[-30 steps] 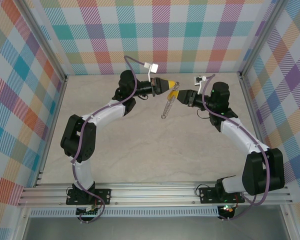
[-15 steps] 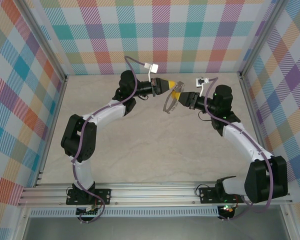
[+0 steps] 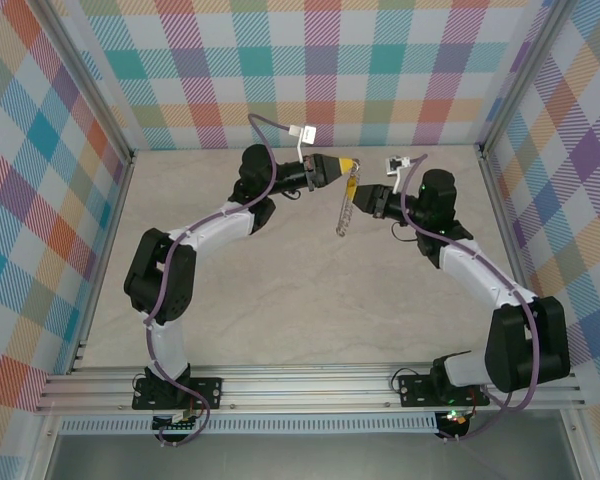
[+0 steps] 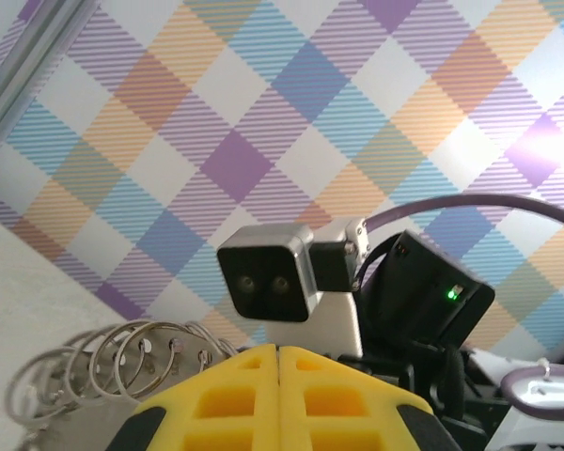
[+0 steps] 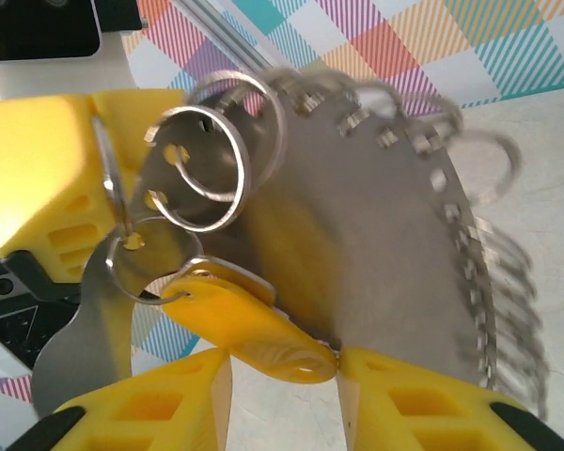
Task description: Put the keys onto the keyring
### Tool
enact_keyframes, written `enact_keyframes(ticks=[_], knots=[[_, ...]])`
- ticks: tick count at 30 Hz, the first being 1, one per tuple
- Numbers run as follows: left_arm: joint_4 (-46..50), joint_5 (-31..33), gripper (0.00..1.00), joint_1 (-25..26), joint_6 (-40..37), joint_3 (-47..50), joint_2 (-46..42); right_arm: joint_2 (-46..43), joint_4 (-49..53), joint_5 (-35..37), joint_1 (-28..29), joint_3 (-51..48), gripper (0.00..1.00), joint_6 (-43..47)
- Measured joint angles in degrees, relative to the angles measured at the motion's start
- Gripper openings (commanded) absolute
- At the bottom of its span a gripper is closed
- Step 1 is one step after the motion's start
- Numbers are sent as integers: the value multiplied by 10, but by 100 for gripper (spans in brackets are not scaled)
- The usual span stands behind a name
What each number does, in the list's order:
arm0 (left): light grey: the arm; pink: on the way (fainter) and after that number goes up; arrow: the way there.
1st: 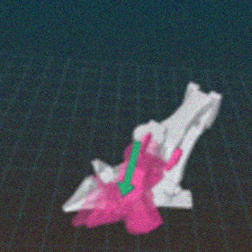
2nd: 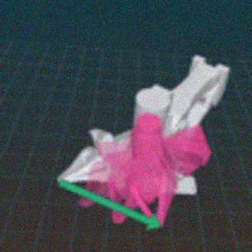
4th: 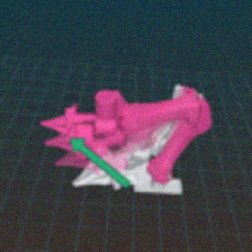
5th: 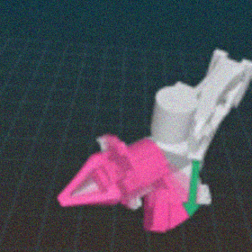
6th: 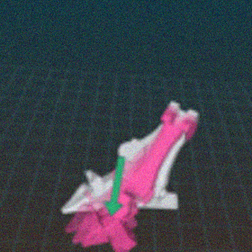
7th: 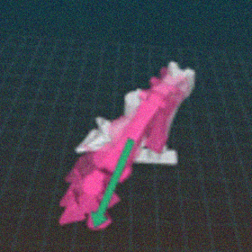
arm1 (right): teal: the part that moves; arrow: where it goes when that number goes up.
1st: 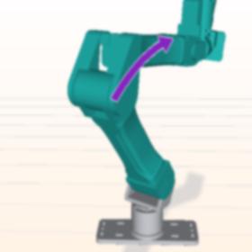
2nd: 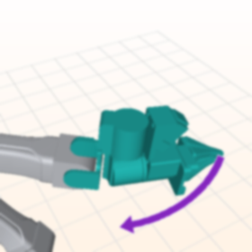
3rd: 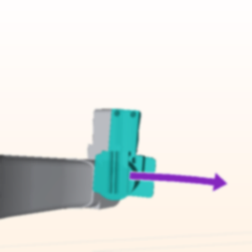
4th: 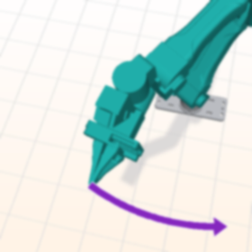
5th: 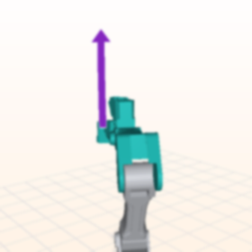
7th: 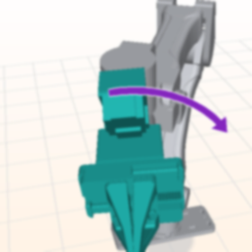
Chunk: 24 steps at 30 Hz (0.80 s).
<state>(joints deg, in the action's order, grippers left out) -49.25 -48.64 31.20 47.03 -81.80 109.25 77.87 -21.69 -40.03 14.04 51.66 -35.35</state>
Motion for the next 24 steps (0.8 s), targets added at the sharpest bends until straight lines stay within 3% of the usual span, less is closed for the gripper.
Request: enact_keyframes(ticks=[12, 24], knots=[[-64, 60, 0, 7, 45, 29, 0, -4, -35, -3, 7, 14, 0, -8], [-128, 111, 0, 14, 66, 64, 0, -1, -35, -5, 26, 22, 0, -13]])
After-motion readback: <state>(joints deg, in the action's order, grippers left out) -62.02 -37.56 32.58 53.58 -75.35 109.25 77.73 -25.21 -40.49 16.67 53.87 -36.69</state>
